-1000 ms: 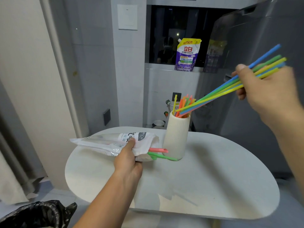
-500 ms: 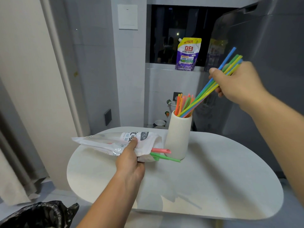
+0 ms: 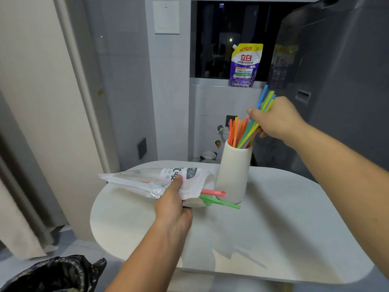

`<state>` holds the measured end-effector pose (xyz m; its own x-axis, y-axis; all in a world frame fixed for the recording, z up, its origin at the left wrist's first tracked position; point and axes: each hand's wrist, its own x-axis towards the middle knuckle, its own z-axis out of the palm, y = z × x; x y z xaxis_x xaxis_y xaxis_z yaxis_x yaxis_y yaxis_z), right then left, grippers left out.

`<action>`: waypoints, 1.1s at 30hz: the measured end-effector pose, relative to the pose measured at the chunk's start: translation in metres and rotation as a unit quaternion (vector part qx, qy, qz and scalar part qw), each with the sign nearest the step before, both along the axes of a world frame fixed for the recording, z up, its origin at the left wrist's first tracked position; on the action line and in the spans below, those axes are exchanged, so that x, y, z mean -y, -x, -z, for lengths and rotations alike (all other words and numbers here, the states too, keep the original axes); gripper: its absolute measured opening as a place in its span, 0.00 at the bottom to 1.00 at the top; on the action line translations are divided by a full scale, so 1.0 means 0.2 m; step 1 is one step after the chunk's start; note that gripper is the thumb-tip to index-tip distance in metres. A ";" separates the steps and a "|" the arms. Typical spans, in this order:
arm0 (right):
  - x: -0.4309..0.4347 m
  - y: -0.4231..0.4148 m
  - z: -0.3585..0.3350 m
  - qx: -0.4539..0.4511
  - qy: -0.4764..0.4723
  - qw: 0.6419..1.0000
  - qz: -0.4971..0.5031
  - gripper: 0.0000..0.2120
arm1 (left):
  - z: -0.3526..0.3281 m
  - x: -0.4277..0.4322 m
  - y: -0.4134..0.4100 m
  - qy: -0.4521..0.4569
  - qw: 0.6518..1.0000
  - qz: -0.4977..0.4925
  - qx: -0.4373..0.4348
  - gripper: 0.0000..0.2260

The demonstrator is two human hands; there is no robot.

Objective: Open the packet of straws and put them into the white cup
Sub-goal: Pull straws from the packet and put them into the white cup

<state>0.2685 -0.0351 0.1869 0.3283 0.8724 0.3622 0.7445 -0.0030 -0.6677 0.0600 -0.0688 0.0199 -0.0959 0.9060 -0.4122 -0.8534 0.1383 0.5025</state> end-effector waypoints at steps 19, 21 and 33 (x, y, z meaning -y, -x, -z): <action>0.00 0.04 0.10 0.043 -0.112 0.992 -0.046 0.35 | -0.01 0.03 0.00 -0.002 1.000 0.007 -0.019 0.18; 0.00 0.06 0.12 0.108 -0.075 0.989 -0.062 0.31 | -0.01 0.03 0.00 -0.002 1.000 0.010 -0.020 0.18; 0.02 0.04 0.21 0.244 -0.006 0.966 -0.086 0.30 | -0.04 0.05 0.01 -0.007 0.999 0.020 -0.023 0.18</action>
<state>0.2611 -0.0381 0.1442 -0.0336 0.8933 0.4481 0.9591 0.1550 -0.2371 0.0587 -0.0788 0.0287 -0.0772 0.9154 -0.3951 -0.8231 0.1651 0.5433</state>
